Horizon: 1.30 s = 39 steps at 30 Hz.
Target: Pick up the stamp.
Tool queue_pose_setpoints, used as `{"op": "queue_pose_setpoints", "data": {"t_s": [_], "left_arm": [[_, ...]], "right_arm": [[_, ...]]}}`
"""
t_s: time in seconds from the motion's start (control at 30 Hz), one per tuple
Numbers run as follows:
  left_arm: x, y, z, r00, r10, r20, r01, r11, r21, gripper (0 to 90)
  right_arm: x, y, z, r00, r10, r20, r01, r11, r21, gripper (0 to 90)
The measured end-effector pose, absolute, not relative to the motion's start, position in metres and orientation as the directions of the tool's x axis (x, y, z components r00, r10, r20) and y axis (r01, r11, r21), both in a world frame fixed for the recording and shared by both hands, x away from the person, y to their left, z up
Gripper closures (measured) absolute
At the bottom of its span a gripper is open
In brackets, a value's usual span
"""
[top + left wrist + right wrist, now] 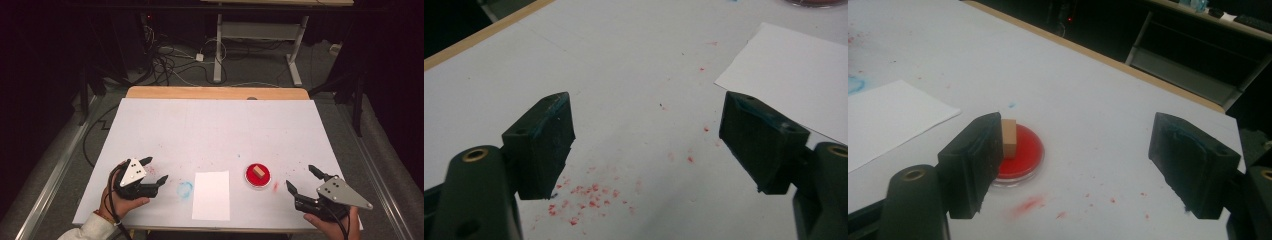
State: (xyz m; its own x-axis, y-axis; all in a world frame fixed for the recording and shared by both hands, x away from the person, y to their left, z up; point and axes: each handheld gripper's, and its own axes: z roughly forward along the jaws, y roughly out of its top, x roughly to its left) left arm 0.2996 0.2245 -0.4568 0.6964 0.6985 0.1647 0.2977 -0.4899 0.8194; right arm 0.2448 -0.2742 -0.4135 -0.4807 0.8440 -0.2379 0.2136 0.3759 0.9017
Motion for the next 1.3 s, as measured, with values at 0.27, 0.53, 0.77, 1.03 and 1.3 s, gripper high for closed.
{"op": "queue_pose_setpoints", "data": {"t_s": [0.27, 0.53, 0.77, 1.03, 1.3], "left_arm": [[0.299, 0.225, -0.458, 0.7, 0.694, 0.166, 0.298, -0.495, 0.816, 21.4], [0.298, 0.225, -0.458, 0.703, 0.688, 0.182, 0.279, -0.502, 0.818, 21.4], [0.298, 0.224, -0.459, 0.705, 0.688, 0.172, 0.292, -0.503, 0.814, 21.4], [0.297, 0.225, -0.459, 0.704, 0.689, 0.175, 0.293, -0.506, 0.811, 21.3], [0.297, 0.224, -0.46, 0.706, 0.686, 0.177, 0.295, -0.512, 0.807, 21.3]], "right_arm": [[0.243, -0.274, -0.415, -0.494, 0.834, -0.246, 0.215, 0.391, 0.895, 23.4], [0.244, -0.273, -0.414, -0.519, 0.82, -0.242, 0.219, 0.401, 0.89, 24.4], [0.246, -0.269, -0.411, -0.523, 0.816, -0.246, 0.224, 0.41, 0.884, 24.9], [0.251, -0.267, -0.402, -0.546, 0.806, -0.228, 0.246, 0.414, 0.877, 25.8], [0.271, -0.254, -0.393, -0.596, 0.788, -0.152, 0.361, 0.432, 0.826, 34.3]]}}
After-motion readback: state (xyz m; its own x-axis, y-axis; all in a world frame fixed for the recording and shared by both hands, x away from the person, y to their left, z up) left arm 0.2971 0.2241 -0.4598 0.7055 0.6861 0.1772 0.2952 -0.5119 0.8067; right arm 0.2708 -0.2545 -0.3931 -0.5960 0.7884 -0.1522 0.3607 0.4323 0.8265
